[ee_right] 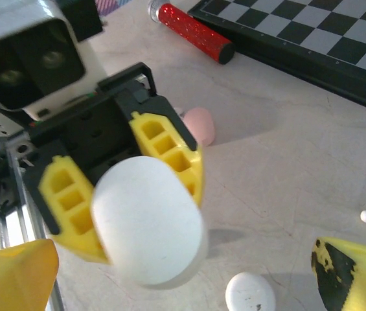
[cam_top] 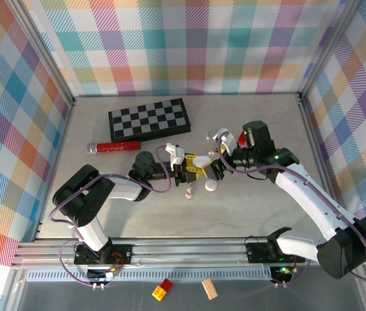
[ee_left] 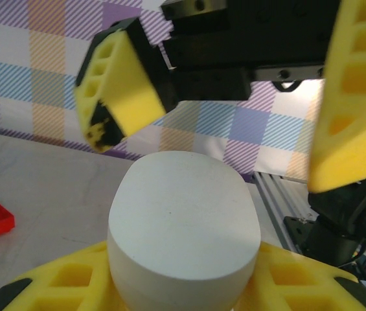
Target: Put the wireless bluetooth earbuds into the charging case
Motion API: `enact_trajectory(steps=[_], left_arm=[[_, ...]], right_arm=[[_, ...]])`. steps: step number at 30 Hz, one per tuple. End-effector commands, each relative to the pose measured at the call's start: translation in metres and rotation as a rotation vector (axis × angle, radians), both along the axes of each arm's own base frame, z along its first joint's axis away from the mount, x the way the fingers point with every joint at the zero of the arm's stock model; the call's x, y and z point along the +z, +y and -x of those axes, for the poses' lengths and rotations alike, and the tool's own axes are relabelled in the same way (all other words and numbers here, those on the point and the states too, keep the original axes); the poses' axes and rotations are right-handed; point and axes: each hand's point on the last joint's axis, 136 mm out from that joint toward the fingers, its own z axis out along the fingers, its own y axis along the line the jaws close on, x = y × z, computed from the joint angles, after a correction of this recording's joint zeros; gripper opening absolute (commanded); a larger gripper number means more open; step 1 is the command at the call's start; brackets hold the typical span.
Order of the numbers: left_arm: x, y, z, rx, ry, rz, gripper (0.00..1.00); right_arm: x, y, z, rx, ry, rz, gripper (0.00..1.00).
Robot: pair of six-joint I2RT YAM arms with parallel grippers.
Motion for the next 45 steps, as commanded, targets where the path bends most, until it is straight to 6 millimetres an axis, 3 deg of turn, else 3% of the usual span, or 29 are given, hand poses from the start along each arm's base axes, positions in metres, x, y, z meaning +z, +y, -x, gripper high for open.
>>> enact_trajectory(steps=[1, 9, 19, 45], left_arm=[[0.018, 0.004, 0.011, -0.058, -0.014, 0.034, 0.38], [0.021, 0.003, 0.013, -0.069, -0.006, 0.039, 0.38], [0.019, 0.004, 0.014, -0.068, -0.017, 0.034, 0.38], [0.013, 0.008, 0.012, -0.047, -0.013, 0.023, 0.38]], right_arm=[[0.004, 0.004, -0.004, 0.037, -0.058, 0.033, 0.99], [-0.004, 0.006, -0.015, 0.018, -0.101, 0.105, 0.99], [0.017, 0.001, -0.028, -0.065, -0.193, 0.076, 0.99], [0.035, -0.005, -0.037, -0.147, -0.196, 0.033, 0.99]])
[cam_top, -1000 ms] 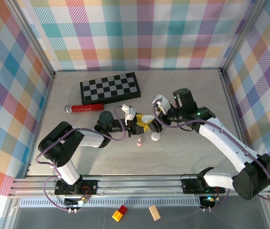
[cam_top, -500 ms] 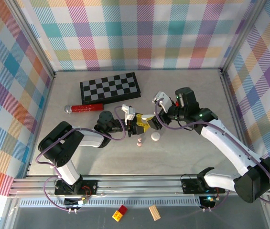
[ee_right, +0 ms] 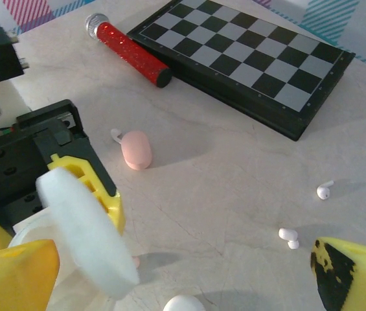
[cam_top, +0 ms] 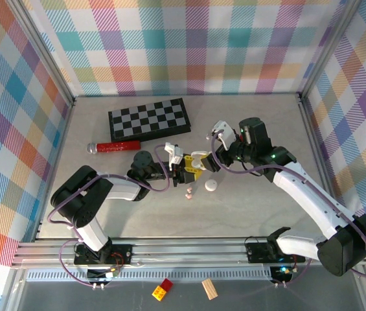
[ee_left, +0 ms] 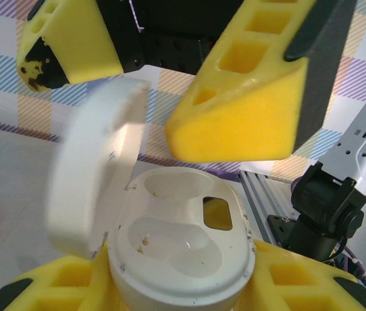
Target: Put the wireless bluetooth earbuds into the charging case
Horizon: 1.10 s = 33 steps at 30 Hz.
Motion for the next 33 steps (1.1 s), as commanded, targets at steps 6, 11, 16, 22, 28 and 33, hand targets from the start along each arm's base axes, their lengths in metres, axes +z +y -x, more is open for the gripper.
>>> enact_trajectory(steps=[6, 11, 16, 22, 28, 33], left_arm=[[0.01, 0.009, 0.001, 0.015, -0.058, 0.019, 0.38], [0.009, 0.014, -0.012, 0.061, -0.083, -0.001, 0.38], [0.011, 0.019, -0.021, 0.085, -0.097, 0.012, 0.38], [0.011, 0.032, -0.029, 0.127, -0.1, 0.003, 0.38], [0.013, 0.037, -0.03, 0.157, -0.129, -0.02, 0.37], [0.012, 0.039, -0.03, 0.169, -0.14, -0.045, 0.37]], right_arm=[[0.029, -0.004, 0.005, -0.022, -0.019, -0.074, 0.99], [0.045, -0.012, 0.017, -0.018, -0.048, -0.19, 0.99], [0.048, -0.05, 0.003, -0.218, 0.012, -0.34, 0.99], [0.002, -0.102, -0.022, -0.543, 0.163, -0.405, 0.99], [-0.06, -0.105, -0.029, -0.641, 0.365, -0.358, 0.99], [-0.104, -0.107, -0.031, -0.693, 0.504, -0.265, 0.95]])
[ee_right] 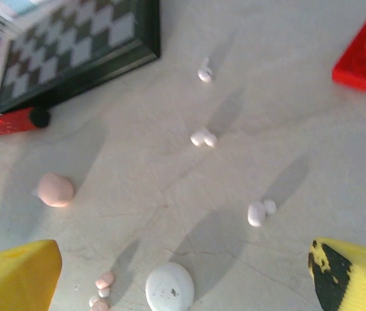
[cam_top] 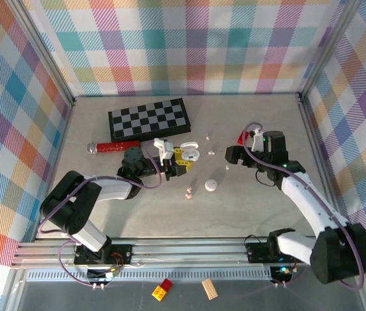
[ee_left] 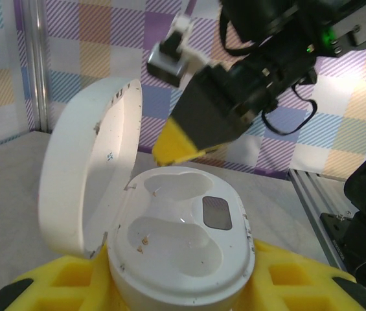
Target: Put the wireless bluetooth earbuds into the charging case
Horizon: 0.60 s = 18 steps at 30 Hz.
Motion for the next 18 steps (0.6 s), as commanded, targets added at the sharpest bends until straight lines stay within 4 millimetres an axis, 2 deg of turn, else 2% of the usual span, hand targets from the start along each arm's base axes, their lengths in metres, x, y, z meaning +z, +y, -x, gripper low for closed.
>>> enact_trajectory(steps=[1, 6, 11, 18], left_arm=[[0.004, 0.005, 0.001, 0.014, -0.05, -0.013, 0.37], [0.006, 0.005, 0.003, 0.01, -0.052, -0.017, 0.37], [0.006, 0.006, 0.005, 0.01, -0.056, -0.018, 0.37], [0.006, 0.006, 0.005, 0.004, -0.052, -0.019, 0.37]], right_arm=[[-0.02, -0.001, 0.0, -0.014, 0.088, 0.014, 0.93], [-0.048, 0.004, -0.011, -0.015, 0.189, 0.017, 0.93], [-0.065, 0.029, -0.03, 0.065, 0.245, -0.073, 0.91], [-0.091, 0.033, -0.062, 0.054, 0.287, -0.046, 0.91]])
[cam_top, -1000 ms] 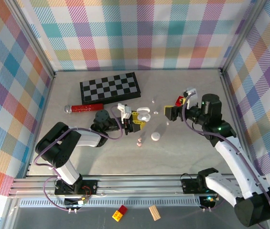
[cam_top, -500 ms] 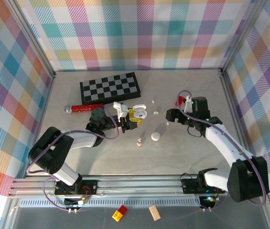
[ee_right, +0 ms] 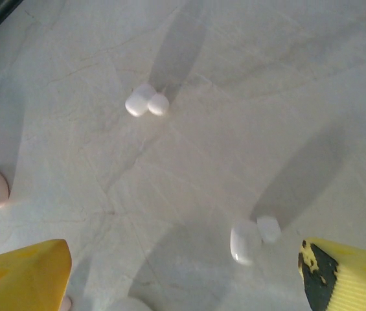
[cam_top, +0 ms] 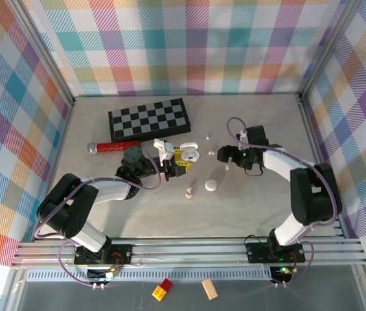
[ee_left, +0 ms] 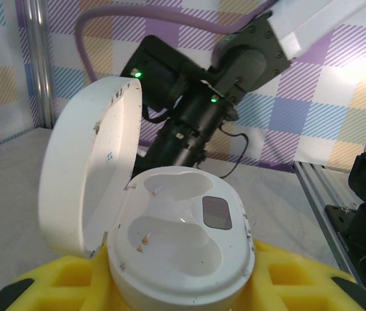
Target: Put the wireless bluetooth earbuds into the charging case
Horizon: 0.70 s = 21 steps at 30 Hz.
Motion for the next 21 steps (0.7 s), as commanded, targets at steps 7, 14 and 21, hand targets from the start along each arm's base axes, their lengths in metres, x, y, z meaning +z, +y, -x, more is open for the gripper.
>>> enact_trajectory(steps=[7, 14, 21], left_arm=[[0.009, 0.005, 0.008, -0.013, -0.04, 0.01, 0.37], [0.011, 0.004, 0.009, -0.018, -0.04, 0.009, 0.37], [0.011, 0.004, 0.009, -0.018, -0.04, 0.008, 0.37]], right_arm=[[-0.022, 0.016, -0.029, 0.009, 0.051, -0.056, 0.9], [-0.031, 0.017, -0.017, 0.034, 0.092, -0.056, 0.9], [-0.027, 0.018, 0.008, 0.075, 0.111, -0.081, 0.9]])
